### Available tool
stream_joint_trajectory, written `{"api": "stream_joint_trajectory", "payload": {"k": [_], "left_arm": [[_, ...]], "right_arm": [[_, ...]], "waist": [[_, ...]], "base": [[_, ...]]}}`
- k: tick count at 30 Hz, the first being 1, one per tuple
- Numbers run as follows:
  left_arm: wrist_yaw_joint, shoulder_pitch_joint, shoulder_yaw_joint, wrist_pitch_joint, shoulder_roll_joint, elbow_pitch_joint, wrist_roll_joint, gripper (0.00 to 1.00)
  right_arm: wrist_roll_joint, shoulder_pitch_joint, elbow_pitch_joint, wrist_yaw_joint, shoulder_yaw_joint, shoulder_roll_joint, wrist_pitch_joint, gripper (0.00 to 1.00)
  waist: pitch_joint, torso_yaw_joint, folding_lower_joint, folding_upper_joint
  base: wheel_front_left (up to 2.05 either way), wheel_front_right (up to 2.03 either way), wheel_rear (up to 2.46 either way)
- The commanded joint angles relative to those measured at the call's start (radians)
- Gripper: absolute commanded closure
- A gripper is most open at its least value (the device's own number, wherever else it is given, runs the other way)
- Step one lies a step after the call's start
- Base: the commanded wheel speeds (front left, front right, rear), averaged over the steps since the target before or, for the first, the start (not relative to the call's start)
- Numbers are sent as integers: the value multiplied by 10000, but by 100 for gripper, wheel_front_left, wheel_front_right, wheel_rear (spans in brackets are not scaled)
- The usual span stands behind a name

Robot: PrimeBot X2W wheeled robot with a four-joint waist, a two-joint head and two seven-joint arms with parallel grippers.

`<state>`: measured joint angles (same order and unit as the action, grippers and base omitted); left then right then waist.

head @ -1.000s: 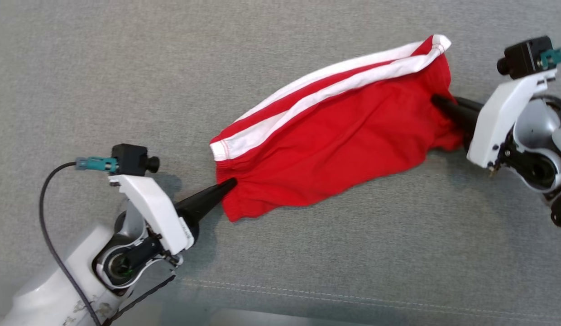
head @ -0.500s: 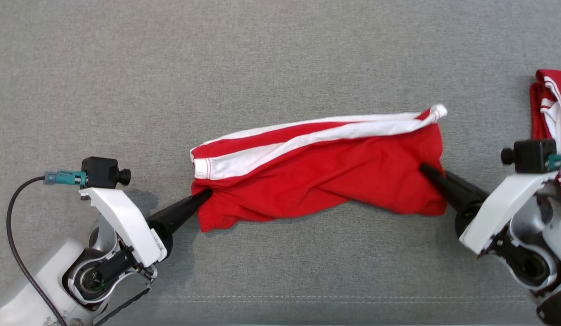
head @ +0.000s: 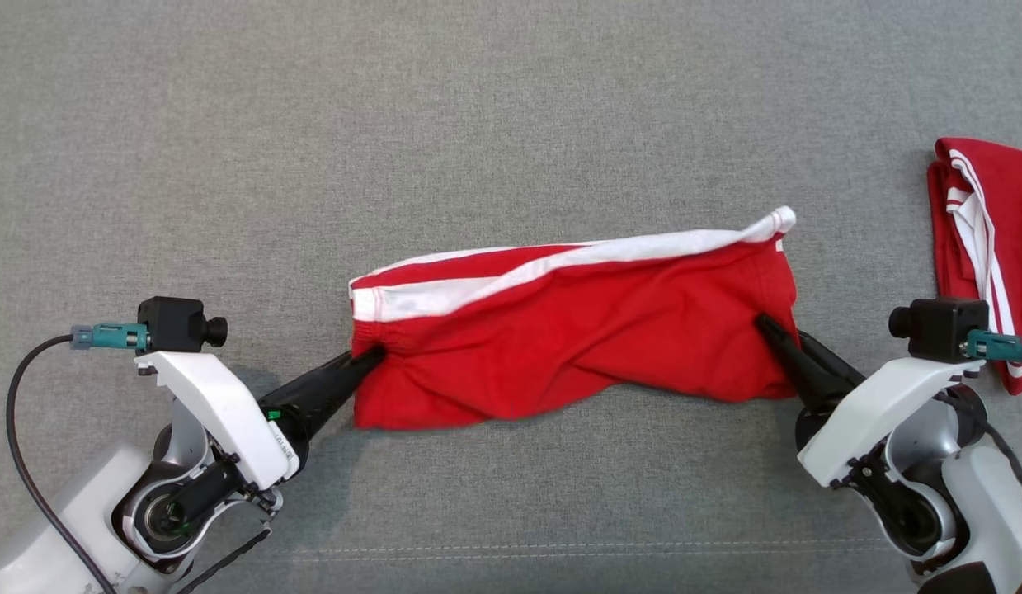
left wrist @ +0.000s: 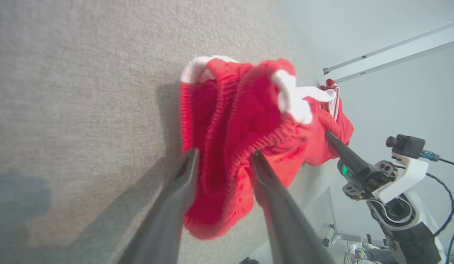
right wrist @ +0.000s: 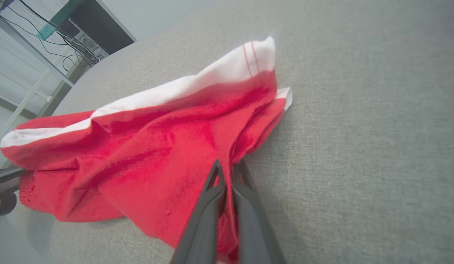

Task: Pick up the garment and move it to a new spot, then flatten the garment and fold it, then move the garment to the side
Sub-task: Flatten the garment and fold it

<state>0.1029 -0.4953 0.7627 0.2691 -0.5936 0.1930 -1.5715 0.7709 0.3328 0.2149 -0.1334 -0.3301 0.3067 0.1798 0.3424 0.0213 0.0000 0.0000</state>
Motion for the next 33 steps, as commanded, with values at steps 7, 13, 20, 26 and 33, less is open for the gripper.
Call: {"api": "stream_joint_trajectory", "payload": {"k": [7,13,20,26,33], "left_arm": [[-373,-60,-566,-1445,-365,385,1128,0],[-1959,363,-840,-4052,-247,121,2872,0],[-4637,1095,-1511,-5295,152,-1143,5795,0],[-5524,2242,-2497,-5305,696,-2317,8514,0],[-5178,2943,-2795,-5307,1079,-2204,9313,0]], "right_arm": [[-779,-386,270,27,221,-582,-446,100],[-1382,-623,787,27,337,-813,-1152,100],[-1904,-812,1521,27,509,-913,-1902,100],[-1998,-788,2165,27,504,-955,-2269,100],[-1964,-698,2702,27,392,-923,-2432,100]], "waist": [[-425,98,0,0],[-821,225,0,0],[-1176,418,0,0],[-1457,566,0,0],[-1705,727,0,0]], "base": [[0,0,0],[0,0,0],[0,0,0],[0,0,0],[0,0,0]]}}
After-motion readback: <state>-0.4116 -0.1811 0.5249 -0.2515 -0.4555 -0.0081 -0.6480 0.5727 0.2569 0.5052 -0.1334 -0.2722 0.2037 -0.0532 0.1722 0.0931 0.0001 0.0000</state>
